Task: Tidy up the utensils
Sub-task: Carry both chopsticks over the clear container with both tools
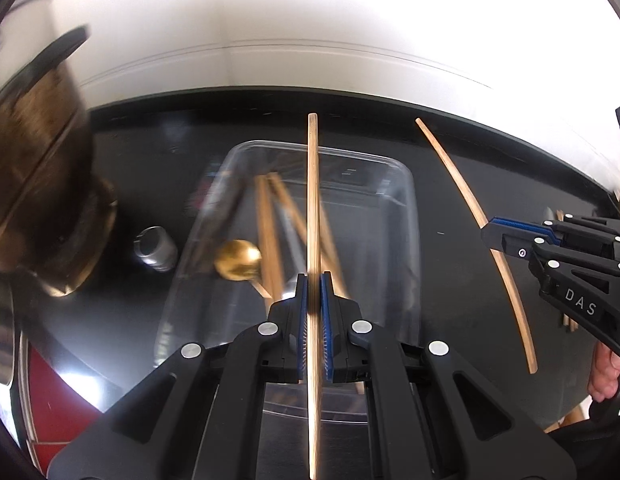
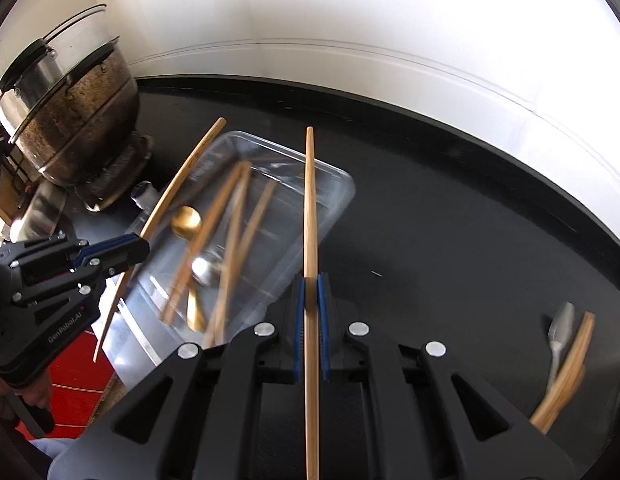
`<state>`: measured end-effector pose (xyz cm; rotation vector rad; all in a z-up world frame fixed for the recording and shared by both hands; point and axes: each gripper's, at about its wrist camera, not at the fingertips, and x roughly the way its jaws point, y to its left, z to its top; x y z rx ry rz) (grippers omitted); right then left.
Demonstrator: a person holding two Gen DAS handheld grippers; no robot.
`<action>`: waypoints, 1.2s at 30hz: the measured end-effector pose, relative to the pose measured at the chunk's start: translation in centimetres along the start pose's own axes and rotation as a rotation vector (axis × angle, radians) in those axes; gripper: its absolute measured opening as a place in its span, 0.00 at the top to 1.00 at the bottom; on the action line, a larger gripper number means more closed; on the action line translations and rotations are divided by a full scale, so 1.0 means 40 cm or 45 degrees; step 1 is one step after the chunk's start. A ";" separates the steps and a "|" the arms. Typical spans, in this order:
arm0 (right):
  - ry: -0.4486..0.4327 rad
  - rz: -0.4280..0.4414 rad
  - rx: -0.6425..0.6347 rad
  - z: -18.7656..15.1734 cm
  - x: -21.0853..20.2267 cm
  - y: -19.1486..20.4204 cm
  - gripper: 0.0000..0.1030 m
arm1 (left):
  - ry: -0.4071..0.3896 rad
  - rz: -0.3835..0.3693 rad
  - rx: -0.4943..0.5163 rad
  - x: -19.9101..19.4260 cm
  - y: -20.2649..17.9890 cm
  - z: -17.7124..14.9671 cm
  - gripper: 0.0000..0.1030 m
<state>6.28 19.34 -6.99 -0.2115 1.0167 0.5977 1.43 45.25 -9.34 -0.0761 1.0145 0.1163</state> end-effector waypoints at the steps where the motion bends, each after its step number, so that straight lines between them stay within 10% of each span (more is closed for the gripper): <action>1: 0.003 0.012 0.003 0.012 0.012 0.018 0.93 | 0.004 0.003 -0.014 0.005 0.024 0.001 0.95; 36: 0.213 0.102 0.133 0.155 0.237 0.108 0.93 | 0.145 -0.112 -0.100 0.204 0.165 0.069 0.95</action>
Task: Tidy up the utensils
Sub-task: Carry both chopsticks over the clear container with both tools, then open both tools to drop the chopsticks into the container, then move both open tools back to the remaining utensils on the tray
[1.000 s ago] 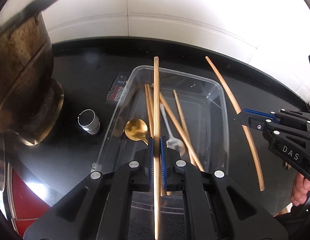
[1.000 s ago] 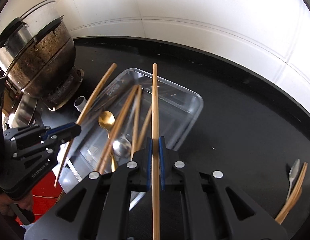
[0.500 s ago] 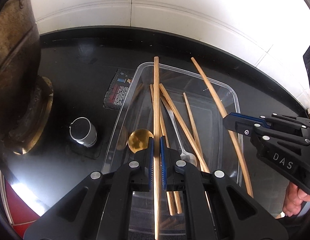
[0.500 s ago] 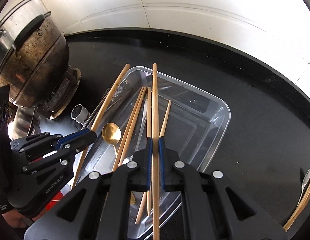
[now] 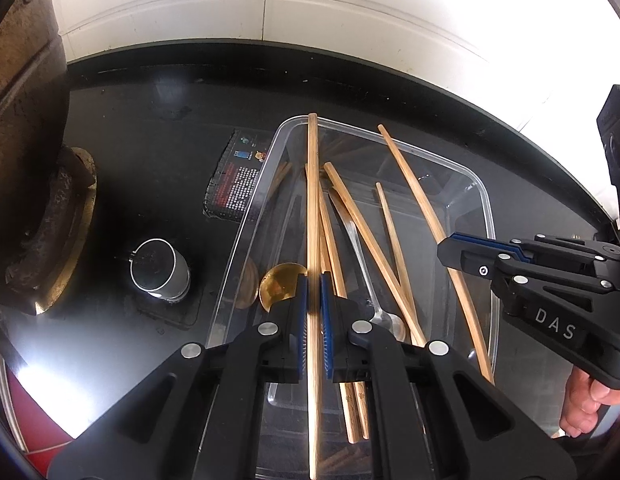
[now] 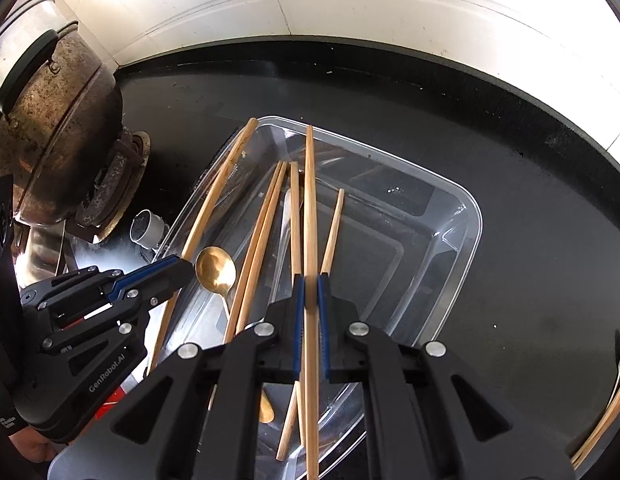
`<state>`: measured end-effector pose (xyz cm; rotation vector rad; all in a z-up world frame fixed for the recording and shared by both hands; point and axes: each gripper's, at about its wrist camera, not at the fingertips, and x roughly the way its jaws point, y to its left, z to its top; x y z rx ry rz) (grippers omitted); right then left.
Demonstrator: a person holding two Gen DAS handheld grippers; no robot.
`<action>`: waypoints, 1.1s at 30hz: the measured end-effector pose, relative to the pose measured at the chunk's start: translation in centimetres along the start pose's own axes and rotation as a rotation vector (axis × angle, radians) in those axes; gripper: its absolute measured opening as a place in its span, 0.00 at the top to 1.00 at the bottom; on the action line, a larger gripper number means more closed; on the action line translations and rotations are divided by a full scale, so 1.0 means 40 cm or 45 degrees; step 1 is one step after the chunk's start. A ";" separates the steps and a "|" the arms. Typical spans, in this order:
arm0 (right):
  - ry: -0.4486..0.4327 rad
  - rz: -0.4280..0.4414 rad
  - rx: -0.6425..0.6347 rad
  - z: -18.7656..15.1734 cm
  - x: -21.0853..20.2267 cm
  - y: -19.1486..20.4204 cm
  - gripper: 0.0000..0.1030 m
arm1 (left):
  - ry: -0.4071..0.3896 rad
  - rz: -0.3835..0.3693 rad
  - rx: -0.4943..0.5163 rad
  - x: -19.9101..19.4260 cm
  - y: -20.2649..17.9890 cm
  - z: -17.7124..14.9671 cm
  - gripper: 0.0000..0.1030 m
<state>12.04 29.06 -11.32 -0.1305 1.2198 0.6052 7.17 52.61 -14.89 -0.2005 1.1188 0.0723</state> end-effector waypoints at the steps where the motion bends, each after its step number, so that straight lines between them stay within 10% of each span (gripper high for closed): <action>1: 0.001 0.002 0.003 0.000 -0.001 -0.002 0.93 | 0.002 -0.002 0.000 0.002 0.003 0.000 0.95; 12: 0.005 0.025 0.039 0.018 -0.010 -0.016 0.86 | 0.005 0.016 -0.041 0.004 0.011 -0.009 0.90; 14: -0.028 0.017 0.061 0.020 -0.024 -0.027 0.49 | 0.000 0.012 -0.054 -0.001 0.015 -0.011 0.55; 15: -0.057 0.013 0.076 0.022 -0.036 -0.033 0.31 | -0.022 0.017 -0.069 -0.010 0.018 -0.014 0.17; 16: -0.094 0.003 0.085 0.022 -0.050 -0.038 0.31 | -0.066 0.039 -0.084 -0.026 0.019 -0.018 0.10; 33: -0.165 -0.002 0.115 -0.025 -0.139 -0.078 0.31 | -0.110 0.042 -0.045 -0.081 -0.047 -0.031 0.10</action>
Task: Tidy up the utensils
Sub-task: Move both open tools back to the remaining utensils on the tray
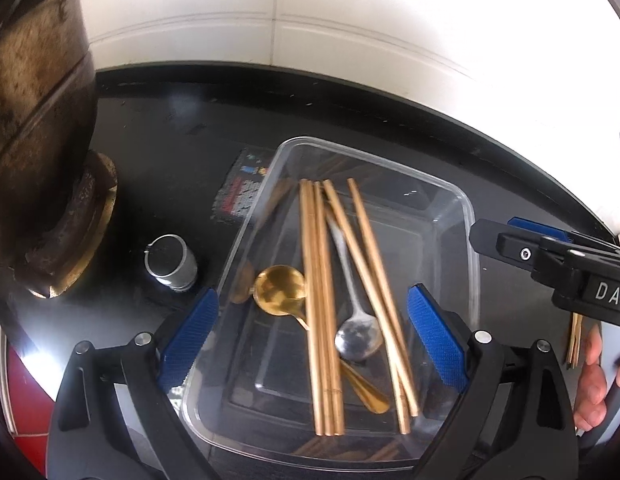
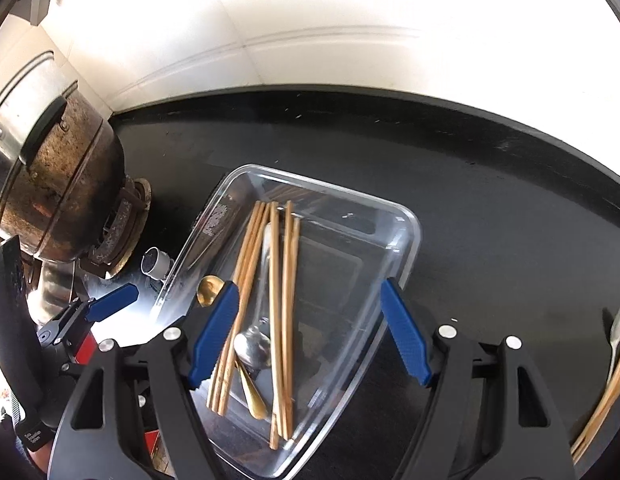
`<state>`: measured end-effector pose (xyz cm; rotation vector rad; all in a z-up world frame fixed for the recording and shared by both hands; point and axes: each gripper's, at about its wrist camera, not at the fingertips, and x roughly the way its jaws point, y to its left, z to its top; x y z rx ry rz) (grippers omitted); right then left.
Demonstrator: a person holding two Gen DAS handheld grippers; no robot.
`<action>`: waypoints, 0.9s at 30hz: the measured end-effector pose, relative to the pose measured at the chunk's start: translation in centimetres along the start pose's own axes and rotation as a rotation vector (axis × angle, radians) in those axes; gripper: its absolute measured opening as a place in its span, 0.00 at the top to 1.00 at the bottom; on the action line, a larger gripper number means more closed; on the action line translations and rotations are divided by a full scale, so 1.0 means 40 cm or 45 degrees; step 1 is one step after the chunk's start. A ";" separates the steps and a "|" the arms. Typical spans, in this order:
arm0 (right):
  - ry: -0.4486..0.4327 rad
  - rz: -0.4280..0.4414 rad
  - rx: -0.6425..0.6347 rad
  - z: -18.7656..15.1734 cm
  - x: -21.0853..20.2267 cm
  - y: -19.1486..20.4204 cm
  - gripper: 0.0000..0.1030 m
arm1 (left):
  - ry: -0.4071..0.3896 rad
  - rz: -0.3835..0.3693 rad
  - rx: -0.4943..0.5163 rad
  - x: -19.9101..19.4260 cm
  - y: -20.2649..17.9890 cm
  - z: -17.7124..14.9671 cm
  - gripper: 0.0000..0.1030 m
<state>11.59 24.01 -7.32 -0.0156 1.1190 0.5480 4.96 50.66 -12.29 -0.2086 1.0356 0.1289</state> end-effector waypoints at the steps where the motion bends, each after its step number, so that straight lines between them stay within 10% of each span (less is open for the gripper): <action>1: -0.009 -0.006 0.007 -0.005 -0.013 -0.011 0.31 | -0.002 -0.006 0.012 -0.003 -0.015 0.000 0.10; 27: -0.093 -0.447 0.512 -0.448 -0.383 -0.757 0.31 | 0.096 -0.342 0.688 0.065 -0.845 -0.184 0.10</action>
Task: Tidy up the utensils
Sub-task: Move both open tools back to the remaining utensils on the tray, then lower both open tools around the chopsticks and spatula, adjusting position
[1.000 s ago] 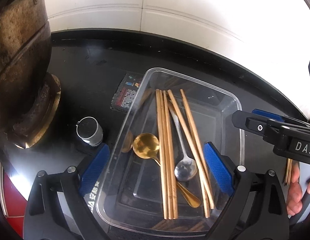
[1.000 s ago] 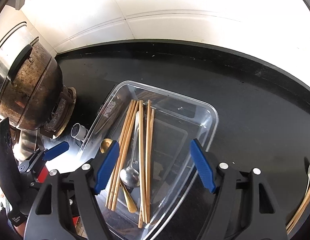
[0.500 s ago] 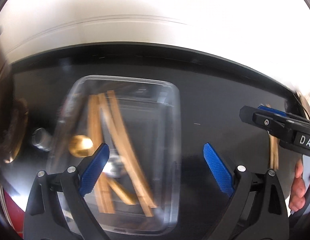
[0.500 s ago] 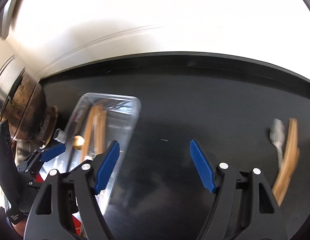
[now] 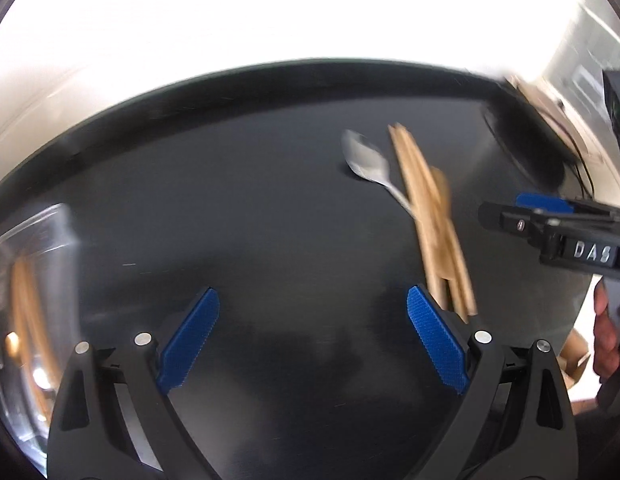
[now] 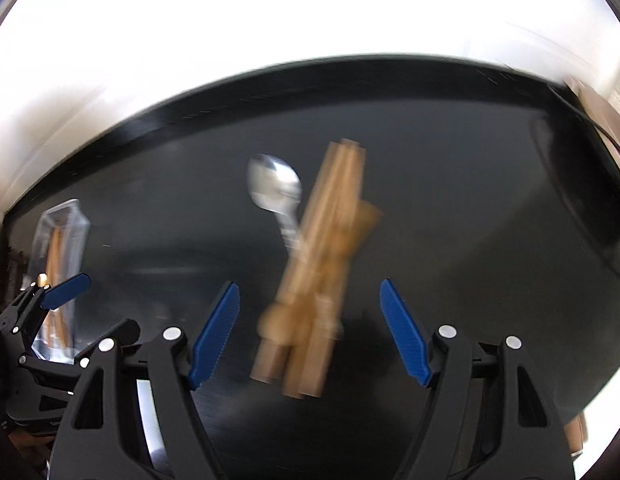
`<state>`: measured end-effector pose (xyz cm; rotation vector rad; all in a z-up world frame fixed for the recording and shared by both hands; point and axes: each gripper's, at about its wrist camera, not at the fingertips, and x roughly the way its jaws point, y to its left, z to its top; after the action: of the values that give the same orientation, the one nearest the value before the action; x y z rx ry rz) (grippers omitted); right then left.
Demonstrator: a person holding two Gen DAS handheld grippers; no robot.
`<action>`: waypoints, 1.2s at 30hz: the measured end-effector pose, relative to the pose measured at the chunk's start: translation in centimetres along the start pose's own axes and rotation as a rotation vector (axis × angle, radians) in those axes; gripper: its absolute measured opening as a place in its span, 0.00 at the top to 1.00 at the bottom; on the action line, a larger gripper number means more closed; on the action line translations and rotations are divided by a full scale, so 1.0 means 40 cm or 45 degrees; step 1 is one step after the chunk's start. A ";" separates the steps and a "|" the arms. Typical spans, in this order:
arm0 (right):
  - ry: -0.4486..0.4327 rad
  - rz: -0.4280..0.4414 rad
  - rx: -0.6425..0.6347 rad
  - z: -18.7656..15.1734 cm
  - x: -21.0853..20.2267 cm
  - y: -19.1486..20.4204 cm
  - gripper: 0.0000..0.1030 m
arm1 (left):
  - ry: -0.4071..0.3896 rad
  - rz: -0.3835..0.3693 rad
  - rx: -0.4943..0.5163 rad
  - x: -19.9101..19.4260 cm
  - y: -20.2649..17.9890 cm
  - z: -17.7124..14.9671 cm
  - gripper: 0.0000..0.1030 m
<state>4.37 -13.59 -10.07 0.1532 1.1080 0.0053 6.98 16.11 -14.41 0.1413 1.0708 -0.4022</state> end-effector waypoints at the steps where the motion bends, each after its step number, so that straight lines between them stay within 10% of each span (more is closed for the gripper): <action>1: 0.007 -0.008 0.012 -0.006 -0.001 -0.030 0.31 | 0.013 -0.009 0.027 0.019 -0.033 -0.002 0.10; 11: 0.060 -0.020 0.086 -0.056 0.005 -0.220 0.31 | 0.120 -0.004 0.153 0.113 -0.183 -0.061 0.10; 36: 0.190 -0.062 -0.009 -0.006 0.165 -0.080 0.31 | 0.157 -0.052 0.234 0.181 -0.088 -0.016 0.10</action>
<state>6.86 -16.19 -16.45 0.1211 1.2599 -0.0237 8.08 11.25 -20.76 0.3116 1.1583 -0.5342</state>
